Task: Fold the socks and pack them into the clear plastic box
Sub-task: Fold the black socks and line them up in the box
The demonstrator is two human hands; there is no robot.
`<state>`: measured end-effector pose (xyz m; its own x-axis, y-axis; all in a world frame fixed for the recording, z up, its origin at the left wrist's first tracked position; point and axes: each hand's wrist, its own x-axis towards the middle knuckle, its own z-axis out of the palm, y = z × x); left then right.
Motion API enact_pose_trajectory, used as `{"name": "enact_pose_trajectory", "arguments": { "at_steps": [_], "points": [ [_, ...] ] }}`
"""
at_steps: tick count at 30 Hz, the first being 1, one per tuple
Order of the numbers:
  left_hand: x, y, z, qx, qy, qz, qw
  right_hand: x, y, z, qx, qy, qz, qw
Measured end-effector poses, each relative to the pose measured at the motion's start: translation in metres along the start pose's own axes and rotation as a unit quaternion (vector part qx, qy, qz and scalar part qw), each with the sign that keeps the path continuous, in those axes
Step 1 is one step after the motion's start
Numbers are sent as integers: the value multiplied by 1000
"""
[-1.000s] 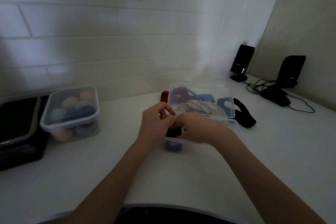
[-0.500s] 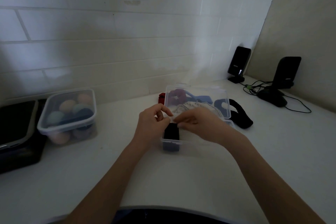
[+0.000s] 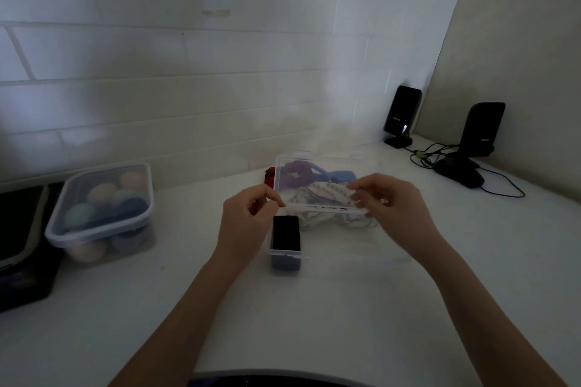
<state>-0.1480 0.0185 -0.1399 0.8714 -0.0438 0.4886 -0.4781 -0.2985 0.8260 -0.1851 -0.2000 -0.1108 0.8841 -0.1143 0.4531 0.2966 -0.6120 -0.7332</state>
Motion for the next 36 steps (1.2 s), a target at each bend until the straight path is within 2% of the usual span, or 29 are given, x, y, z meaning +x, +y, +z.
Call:
{"name": "enact_pose_trajectory", "arguments": {
  "at_steps": [2,4,7,10,16,24,27,30,32,36],
  "points": [
    [-1,-1,0,7,-9,4,1000,-3,-11,10,31,-53,6,998],
    [-3,-1,2,21,-21,7,1000,-6,-21,24,23,-140,49,989],
    [-4,-2,2,36,-38,9,999,-6,-30,49,-130,-241,99,957],
    [-4,-2,2,40,-50,9,998,-3,-33,64,-201,-265,147,932],
    [-3,-4,3,51,-60,6,997,0,-46,64,-174,-323,160,916],
    [-3,-4,3,50,-71,10,996,-1,-39,65,-82,-299,202,929],
    [-1,-6,2,36,-89,-1,995,-3,-37,62,45,-256,203,944],
    [1,-7,0,30,-147,-3,989,-5,-36,56,165,-202,207,943],
    [1,-7,-1,22,-163,5,986,-5,-35,51,175,-196,194,945],
    [5,-8,-5,14,-133,30,991,-6,-34,48,129,-186,156,961]
  ]
}}
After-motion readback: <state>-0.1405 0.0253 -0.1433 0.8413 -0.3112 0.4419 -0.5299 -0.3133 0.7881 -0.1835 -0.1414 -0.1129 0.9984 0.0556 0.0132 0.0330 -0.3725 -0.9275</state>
